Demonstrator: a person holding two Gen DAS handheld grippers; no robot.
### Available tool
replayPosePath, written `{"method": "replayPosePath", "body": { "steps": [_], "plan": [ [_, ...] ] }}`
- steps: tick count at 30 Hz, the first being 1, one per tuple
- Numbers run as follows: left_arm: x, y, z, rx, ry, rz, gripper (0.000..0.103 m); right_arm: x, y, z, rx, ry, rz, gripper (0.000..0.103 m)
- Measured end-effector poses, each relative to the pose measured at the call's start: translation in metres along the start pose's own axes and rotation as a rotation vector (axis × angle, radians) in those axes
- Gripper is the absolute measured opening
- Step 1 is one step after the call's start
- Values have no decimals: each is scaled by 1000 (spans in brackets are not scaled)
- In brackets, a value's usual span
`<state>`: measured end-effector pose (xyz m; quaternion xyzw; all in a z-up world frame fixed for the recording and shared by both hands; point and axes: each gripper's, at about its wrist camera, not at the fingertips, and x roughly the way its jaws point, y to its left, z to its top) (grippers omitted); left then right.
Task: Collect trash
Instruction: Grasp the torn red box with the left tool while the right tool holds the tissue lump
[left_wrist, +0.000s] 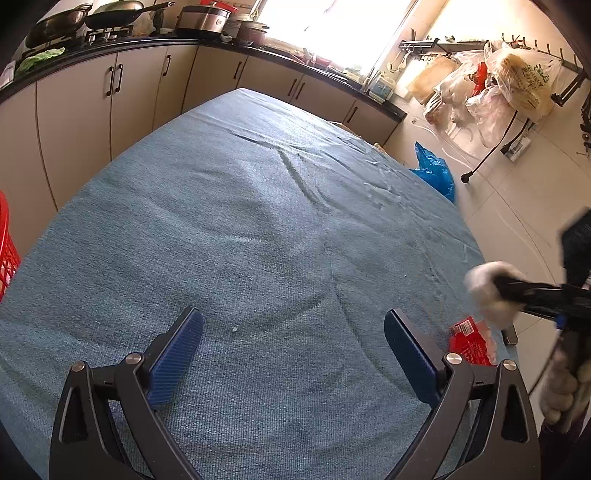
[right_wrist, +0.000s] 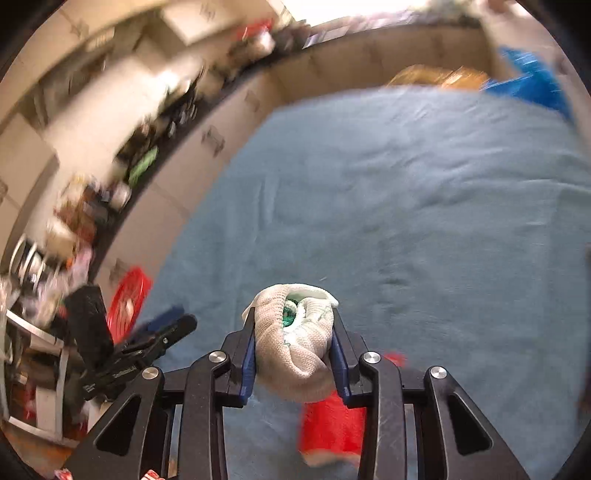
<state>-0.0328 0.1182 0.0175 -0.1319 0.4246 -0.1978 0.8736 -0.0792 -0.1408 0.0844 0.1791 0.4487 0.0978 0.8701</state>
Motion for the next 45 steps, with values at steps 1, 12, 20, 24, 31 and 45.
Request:
{"method": "replayPosePath", "body": {
  "steps": [1,12,20,24,31,45],
  "plan": [
    [1,0,0,3,3,-1,100,-10,-8,-7,5,-30,-67,37],
    [9,-19,1,96,48,105,103,-6,-41,-70,80,33,-143,37],
    [-42,1,4,-29,-50,92,103,51,36,-60,-15,67,66,38],
    [-72,13,10,-68,-82,103,103,33,46,-63,-77,-24,67,38],
    [-85,5,6,-15,-108,140,103,-8,-16,-72,50,-137,-69,39],
    [-12,-66,-4,208,46,85,103,3,-65,-79,180,-134,-26,42]
  ]
}}
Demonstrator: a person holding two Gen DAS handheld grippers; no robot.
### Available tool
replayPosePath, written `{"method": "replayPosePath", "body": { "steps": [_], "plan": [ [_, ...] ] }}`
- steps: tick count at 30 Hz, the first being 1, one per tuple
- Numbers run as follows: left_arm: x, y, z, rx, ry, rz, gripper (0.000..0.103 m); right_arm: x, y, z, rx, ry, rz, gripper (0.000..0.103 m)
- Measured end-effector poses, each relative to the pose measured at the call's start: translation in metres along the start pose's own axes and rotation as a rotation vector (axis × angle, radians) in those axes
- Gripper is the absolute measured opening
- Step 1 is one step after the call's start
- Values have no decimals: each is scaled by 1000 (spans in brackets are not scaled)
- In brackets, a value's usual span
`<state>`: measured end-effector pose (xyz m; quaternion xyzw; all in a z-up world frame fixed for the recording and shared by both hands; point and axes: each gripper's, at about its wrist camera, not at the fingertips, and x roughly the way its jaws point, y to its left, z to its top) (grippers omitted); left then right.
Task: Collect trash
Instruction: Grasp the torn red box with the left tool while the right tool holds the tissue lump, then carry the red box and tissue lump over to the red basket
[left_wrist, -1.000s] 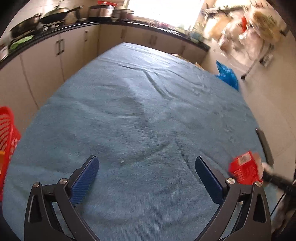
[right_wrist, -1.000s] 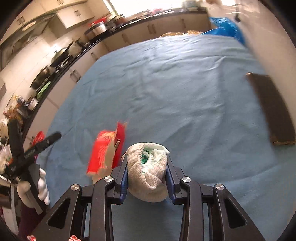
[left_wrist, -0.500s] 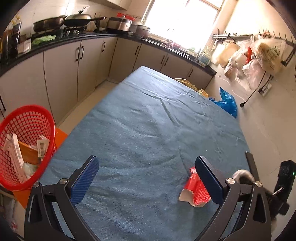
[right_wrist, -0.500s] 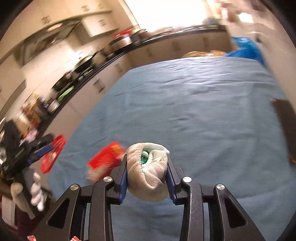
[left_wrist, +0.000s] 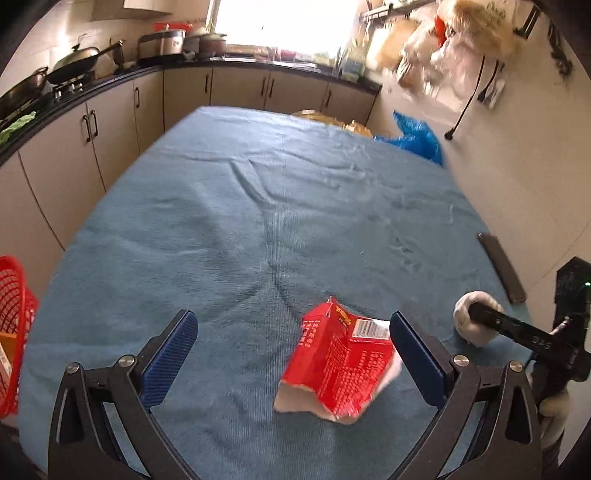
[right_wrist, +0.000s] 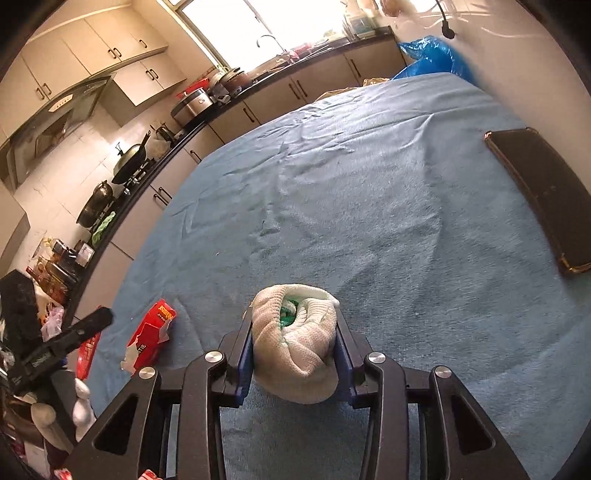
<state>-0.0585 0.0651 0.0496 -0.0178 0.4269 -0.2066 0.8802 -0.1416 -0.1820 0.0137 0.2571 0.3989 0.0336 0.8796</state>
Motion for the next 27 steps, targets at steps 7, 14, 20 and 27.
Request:
{"method": "replayPosePath", "body": {
  "steps": [7,14,20,27],
  "plan": [
    [36,5,-5,11,105,16,103,3,-2,-2,12,-5,33,44],
    [26,-16,-17,112,99,40,24,4,0,-5,-11,-11,22,44],
    [-1,-6,-24,57,16,70,20,2,1,-6,-19,-18,14,43],
    [-49,28,-43,-31,-74,138,20,0,14,-10,-76,-40,-46,42]
  ]
}}
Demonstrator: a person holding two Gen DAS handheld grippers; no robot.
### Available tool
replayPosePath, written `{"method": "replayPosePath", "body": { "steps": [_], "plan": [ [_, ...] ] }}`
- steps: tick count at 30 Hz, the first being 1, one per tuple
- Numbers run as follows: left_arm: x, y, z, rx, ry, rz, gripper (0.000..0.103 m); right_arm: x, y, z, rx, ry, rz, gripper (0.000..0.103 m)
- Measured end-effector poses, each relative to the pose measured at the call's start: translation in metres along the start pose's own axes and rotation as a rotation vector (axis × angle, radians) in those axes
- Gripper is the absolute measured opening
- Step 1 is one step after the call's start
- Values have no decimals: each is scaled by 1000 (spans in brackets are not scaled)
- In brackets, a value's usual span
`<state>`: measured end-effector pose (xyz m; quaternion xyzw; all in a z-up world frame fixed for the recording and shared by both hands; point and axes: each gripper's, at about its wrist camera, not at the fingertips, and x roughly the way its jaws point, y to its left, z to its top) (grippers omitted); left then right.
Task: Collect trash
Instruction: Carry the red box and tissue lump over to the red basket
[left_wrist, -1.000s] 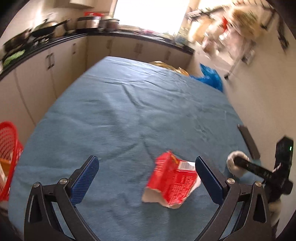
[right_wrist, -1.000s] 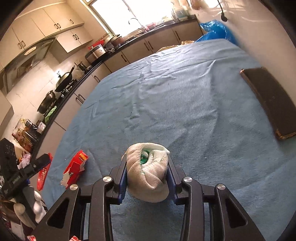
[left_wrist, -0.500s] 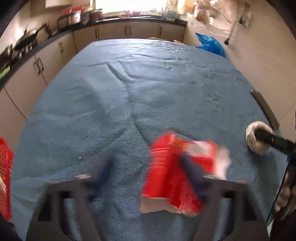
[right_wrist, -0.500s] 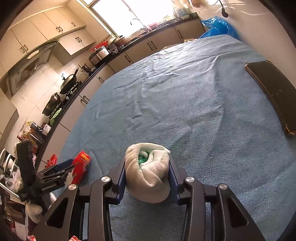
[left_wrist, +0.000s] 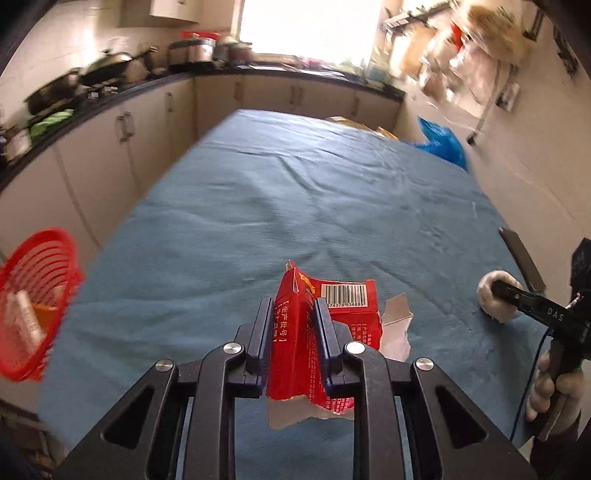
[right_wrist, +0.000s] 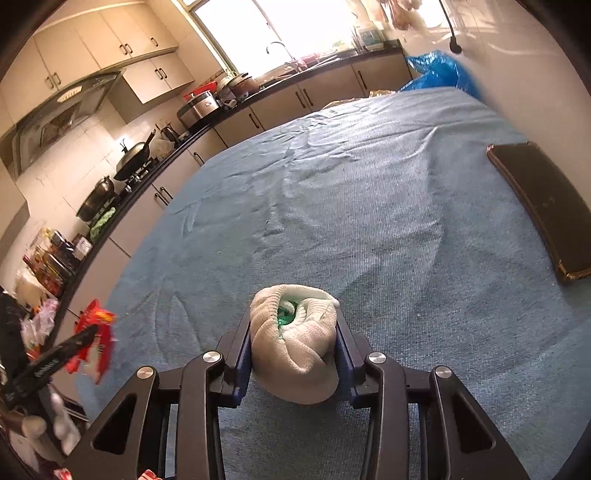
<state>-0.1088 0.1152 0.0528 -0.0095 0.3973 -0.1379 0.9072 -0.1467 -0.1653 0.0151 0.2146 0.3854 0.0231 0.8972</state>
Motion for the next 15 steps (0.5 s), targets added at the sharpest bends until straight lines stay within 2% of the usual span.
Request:
{"method": "replayPosePath", "body": {
  "steps": [6,10,15],
  "plan": [
    [-30,25,-10,-18,-44,83,20,-9,14,-2,-52,-17,-98,41],
    [-48,36,-15,-1,-83,147,20,-27,33,-7,-91,-29,-116,41],
    [-64,47,-23,-4,-108,174,21,-42,64,-16,-170,-43,-127,41]
  ]
}}
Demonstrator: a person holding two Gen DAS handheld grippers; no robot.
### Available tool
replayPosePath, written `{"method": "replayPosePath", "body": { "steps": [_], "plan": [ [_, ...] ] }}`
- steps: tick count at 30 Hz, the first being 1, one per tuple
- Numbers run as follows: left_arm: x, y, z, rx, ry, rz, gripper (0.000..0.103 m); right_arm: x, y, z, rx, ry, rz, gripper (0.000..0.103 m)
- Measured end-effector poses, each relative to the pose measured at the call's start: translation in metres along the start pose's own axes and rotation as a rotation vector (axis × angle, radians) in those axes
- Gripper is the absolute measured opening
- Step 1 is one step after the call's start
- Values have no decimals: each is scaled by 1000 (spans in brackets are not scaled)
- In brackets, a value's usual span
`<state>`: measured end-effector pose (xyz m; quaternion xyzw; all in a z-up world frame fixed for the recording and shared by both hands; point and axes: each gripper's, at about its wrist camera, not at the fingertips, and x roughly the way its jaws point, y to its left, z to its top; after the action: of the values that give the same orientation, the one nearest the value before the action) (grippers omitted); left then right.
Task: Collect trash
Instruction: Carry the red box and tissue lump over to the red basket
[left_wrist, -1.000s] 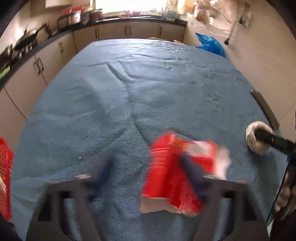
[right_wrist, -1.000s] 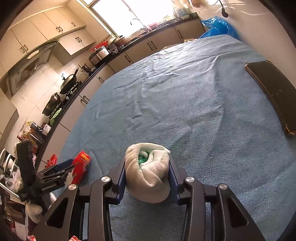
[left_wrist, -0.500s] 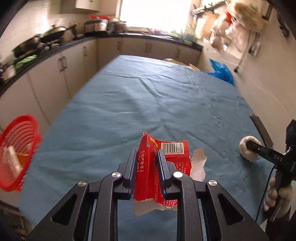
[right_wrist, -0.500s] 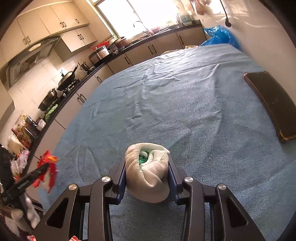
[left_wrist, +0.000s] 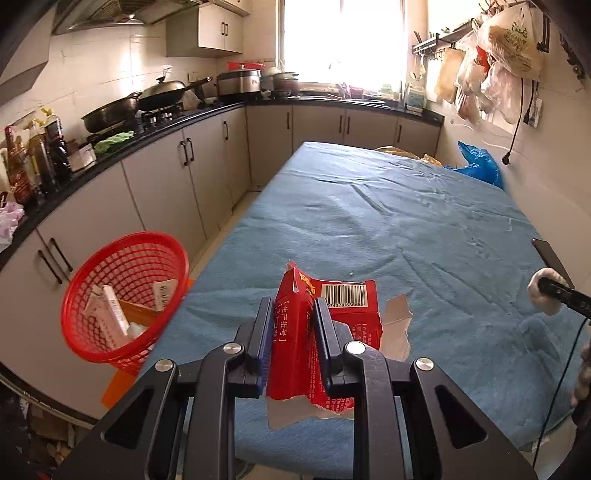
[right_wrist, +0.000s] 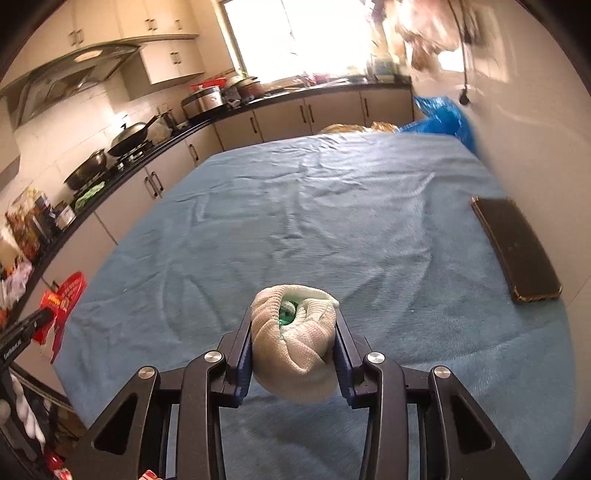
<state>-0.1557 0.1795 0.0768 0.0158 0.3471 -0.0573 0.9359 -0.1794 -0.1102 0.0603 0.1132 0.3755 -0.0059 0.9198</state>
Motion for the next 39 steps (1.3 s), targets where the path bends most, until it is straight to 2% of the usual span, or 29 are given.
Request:
{"method": "replayPosePath", "body": {
  "steps": [8,19,39],
  "plan": [
    [-16,18,-11,-30,-22,9,21,-10,48,-8,-82,8,53,41],
    [-49,47,-14,-46,-105,87,21,-6,105,-6,-169,19,117,41],
    [-60,98,-15,-61,-124,187,21,9,187,-6,-294,36,205,41]
  ]
}}
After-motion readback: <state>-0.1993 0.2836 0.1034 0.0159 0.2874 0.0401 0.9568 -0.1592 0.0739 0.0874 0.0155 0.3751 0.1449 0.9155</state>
